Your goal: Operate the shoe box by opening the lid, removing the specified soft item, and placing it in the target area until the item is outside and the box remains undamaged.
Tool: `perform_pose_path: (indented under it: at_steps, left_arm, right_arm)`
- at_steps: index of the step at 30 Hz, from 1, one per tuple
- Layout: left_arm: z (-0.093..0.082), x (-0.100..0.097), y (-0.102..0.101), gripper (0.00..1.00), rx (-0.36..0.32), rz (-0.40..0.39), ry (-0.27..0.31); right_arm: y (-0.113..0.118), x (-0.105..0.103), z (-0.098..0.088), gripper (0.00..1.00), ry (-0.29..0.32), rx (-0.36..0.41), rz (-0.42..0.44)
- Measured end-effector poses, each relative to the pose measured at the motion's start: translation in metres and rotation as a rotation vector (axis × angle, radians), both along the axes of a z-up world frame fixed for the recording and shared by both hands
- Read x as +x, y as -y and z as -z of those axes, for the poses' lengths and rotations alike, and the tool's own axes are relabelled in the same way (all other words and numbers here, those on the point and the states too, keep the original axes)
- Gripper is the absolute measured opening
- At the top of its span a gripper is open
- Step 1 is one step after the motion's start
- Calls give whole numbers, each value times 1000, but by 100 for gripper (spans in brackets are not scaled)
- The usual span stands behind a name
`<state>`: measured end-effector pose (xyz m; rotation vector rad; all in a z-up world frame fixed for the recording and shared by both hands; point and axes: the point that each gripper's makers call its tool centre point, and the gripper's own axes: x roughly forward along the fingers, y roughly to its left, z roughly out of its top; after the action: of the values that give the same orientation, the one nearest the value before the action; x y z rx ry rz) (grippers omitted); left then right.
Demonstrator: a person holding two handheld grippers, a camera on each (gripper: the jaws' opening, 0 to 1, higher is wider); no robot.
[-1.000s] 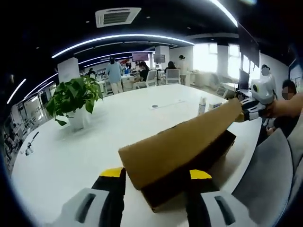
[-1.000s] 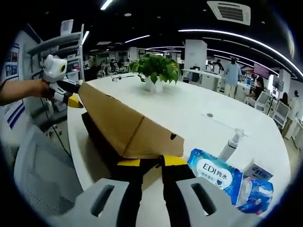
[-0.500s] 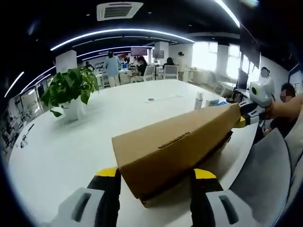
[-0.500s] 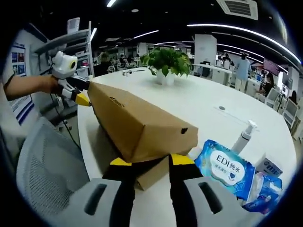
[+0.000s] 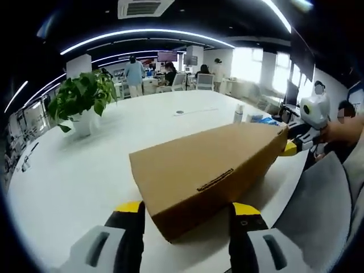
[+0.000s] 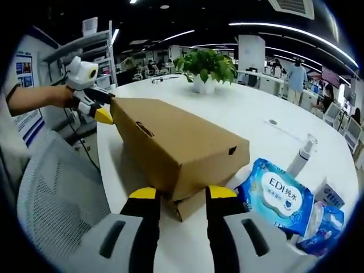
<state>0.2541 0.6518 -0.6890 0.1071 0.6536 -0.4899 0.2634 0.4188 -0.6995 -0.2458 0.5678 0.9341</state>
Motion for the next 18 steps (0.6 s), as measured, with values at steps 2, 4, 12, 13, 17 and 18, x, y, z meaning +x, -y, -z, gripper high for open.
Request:
perform_pose_path:
  at_steps: [2, 4, 12, 13, 17, 18]
  left_arm:
    - [4, -1, 1, 59, 5, 0, -7]
    - [8, -2, 1, 58, 11, 0, -15]
    - [20, -6, 2, 57, 27, 2, -47]
    - [22, -6, 1, 57, 25, -1, -52]
    - [28, -8, 1, 56, 29, 2, -67]
    - [29, -8, 1, 56, 31, 2, -67]
  right_arm:
    - [2, 0, 2, 29, -8, -5, 9]
    - [2, 0, 3, 29, -12, -8, 11]
    - [3, -5, 13, 30, -26, -33, 10]
    - [4, -5, 14, 29, -25, -33, 11]
    - [6, -6, 15, 27, -25, -39, 10]
    - [6, -6, 15, 27, -27, -40, 11]
